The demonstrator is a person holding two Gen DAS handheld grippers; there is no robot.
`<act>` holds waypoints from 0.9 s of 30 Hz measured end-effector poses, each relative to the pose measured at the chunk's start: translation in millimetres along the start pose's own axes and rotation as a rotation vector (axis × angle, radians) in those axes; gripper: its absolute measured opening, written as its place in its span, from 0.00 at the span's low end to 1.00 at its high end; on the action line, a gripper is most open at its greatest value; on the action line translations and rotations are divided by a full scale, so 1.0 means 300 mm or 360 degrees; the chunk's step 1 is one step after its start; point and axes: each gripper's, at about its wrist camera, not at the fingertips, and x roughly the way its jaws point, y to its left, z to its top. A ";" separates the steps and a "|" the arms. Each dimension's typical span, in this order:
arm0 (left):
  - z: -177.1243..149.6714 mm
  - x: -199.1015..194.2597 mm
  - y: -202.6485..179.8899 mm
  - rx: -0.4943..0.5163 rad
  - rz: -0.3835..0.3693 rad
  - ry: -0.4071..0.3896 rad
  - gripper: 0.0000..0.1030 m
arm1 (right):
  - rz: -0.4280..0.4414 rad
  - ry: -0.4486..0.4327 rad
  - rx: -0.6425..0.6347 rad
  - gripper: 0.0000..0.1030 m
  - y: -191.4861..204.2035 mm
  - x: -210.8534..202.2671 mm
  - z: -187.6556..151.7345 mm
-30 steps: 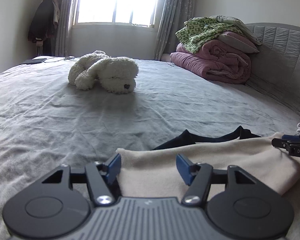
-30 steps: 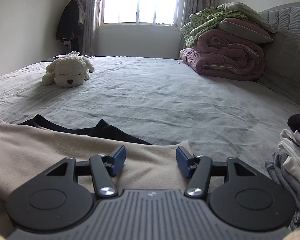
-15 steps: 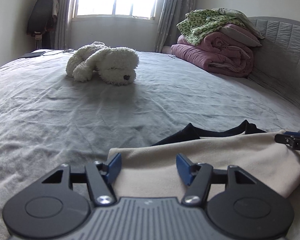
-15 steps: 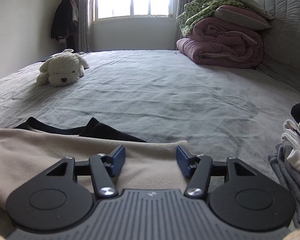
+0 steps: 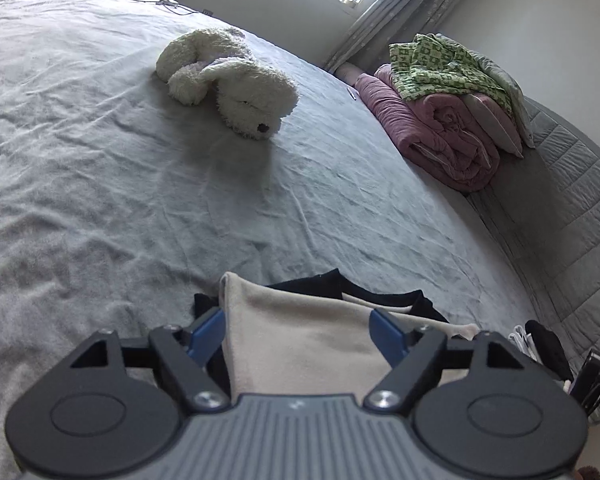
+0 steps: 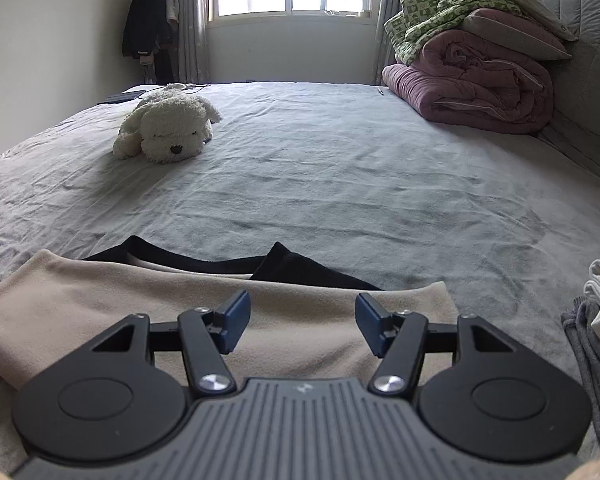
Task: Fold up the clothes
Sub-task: 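Lay the cream cloth bundle flat on the bed and open both grippers, then grasp the cream cloth edge with both grippers and lift it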
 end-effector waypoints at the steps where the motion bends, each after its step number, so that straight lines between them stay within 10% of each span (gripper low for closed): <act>1: 0.001 -0.001 0.014 -0.0025 0.0001 0.0017 0.78 | 0.0006 0.0020 0.0023 0.60 0.004 -0.004 0.003; 15: -0.034 0.134 0.180 -0.0483 -0.0111 0.0339 0.75 | 0.0109 0.0152 0.0096 0.61 0.111 0.008 0.039; 20: -0.054 0.174 0.175 -0.0548 -0.0178 0.0311 0.53 | 0.0216 0.0143 0.0106 0.60 0.136 0.022 0.043; 23: -0.059 0.181 0.162 -0.0523 -0.0140 0.0314 0.23 | 0.0291 0.0182 0.0137 0.40 0.142 0.027 0.051; 27: -0.049 0.143 0.139 -0.0535 -0.0198 0.0269 0.20 | 0.0357 0.0237 0.0198 0.14 0.135 0.037 0.056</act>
